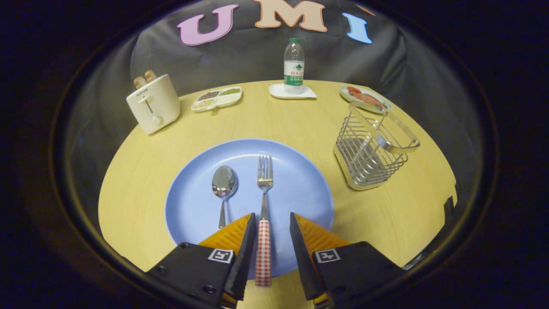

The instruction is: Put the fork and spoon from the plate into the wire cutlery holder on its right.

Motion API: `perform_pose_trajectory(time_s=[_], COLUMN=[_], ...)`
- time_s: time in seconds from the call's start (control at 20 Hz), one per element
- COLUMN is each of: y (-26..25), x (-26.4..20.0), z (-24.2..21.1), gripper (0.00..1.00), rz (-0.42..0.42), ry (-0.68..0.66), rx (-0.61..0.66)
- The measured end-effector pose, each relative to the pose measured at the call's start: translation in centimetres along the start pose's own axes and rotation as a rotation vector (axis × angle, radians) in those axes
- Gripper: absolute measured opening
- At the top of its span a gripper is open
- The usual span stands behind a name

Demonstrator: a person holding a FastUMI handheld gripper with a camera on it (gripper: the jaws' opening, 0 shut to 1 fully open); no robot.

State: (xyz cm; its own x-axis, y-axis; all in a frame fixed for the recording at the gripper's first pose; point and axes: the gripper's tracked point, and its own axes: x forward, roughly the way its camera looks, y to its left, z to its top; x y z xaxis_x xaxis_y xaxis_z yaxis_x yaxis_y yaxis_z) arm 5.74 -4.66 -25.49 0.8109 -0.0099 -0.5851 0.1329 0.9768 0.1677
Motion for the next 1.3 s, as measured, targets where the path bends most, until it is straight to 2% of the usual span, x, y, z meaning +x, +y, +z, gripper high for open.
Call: perform_pose_trajectory(time_s=[0.1, 0.25, 0.4, 0.8, 1.1, 1.3], y=[0.7, 0.8, 0.9, 0.8, -0.1, -1.8], x=[-0.1, 0.0, 0.0, -1.9, -5.3, -8.3], z=[0.0, 0.0, 0.2, 2.9, 4.8, 7.2], gripper=[0.32, 0.16, 0.08, 0.08, 0.08, 0.08], rz=[0.018, 0.001, -0.017, -0.062, -0.130, -0.208], ry=[-0.003, -0.005, -0.018, -0.075, -0.024, 0.049], rx=[-0.003, 0.000, 0.000, -0.033, -0.005, 0.018])
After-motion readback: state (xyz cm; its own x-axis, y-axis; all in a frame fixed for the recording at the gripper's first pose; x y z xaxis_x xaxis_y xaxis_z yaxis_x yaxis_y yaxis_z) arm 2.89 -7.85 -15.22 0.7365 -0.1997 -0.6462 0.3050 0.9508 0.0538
